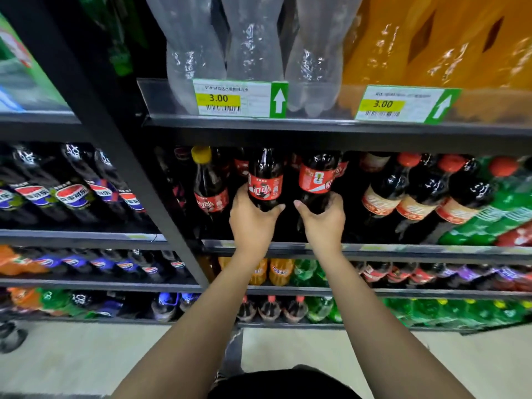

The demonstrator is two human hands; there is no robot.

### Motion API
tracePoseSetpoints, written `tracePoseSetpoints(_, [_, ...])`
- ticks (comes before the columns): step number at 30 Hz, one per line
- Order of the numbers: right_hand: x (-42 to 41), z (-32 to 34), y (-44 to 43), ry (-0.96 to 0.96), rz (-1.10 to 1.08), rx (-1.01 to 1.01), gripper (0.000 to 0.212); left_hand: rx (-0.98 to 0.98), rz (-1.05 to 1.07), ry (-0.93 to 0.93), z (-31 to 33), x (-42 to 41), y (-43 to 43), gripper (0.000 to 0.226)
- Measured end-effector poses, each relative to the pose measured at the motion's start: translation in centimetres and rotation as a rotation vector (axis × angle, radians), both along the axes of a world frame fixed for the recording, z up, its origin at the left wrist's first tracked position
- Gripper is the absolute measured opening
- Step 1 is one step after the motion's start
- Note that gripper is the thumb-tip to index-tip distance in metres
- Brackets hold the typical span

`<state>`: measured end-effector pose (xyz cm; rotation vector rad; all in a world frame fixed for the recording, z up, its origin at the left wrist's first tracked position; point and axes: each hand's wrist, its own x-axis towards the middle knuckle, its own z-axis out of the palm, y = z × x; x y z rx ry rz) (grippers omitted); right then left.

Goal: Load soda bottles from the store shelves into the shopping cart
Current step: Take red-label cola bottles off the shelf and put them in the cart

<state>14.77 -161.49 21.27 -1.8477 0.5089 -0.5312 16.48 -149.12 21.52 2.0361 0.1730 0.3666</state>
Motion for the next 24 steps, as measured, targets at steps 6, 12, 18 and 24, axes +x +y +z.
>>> tracePoseSetpoints(6, [-1.1,-2.2,0.2,0.067,0.032,-0.075,0.061,-0.066,0.027,0.037,-2.1,-1.3,-0.2,0.075])
tracePoseSetpoints(12, [-1.5,-2.9,0.6,0.105,0.040,-0.144,0.067,-0.088,0.001,0.047,-2.5,-1.9,0.0,0.076])
tracePoseSetpoints(18, [-1.8,-3.0,0.6,0.142,0.119,-0.202,0.061,-0.015,0.026,0.140,-3.8,-2.6,0.4,0.081])
tracePoseSetpoints(24, [-1.5,-3.2,1.3,0.218,0.225,-0.291,0.045,0.153,0.053,0.177,-4.3,-2.4,1.0,0.055])
